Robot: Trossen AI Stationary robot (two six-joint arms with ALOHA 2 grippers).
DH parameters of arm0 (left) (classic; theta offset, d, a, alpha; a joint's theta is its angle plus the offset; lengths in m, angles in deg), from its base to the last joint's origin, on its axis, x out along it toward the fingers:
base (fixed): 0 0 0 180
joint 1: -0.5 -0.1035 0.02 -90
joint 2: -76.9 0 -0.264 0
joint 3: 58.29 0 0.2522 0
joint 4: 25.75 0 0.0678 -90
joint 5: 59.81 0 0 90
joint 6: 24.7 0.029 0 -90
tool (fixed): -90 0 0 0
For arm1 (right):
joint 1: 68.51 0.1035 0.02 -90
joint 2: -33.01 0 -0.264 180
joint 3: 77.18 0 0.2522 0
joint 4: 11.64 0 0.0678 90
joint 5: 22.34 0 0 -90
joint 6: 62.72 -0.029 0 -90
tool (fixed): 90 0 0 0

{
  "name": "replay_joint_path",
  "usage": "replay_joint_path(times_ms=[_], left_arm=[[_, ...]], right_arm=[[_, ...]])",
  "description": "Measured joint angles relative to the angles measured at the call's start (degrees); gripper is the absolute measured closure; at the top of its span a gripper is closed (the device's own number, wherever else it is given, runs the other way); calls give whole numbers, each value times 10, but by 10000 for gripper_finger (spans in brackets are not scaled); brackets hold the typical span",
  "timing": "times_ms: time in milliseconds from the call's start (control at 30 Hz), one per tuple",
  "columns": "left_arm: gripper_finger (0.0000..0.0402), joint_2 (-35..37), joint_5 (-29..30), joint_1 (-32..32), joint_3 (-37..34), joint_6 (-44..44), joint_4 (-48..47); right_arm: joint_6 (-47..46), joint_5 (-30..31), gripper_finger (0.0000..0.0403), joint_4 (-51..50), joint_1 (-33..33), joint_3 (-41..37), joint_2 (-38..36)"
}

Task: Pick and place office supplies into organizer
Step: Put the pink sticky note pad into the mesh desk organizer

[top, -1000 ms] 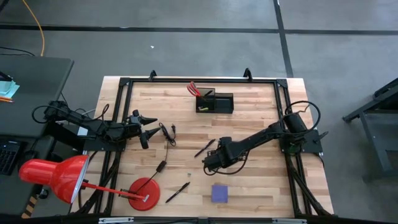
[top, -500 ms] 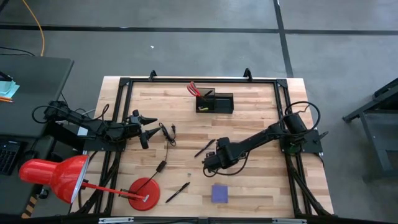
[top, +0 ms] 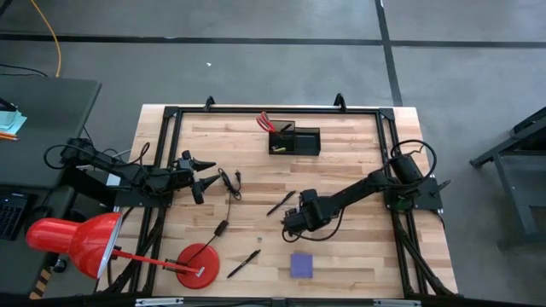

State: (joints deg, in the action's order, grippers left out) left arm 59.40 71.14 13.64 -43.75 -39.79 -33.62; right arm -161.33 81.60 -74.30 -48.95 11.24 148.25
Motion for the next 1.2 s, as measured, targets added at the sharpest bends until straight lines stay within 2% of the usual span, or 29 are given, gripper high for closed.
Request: replay_joint_path(times_ms=[367,733,1200], left_arm=[[169,0,0,0,0,0,0],[169,0,0,0,0,0,0],[169,0,0,0,0,0,0]], right_arm=[[-38,11,10,10,0,-5,1],[-18,17,55,17,0,-7,2],[-53,38,57,-6,0,13,6]])
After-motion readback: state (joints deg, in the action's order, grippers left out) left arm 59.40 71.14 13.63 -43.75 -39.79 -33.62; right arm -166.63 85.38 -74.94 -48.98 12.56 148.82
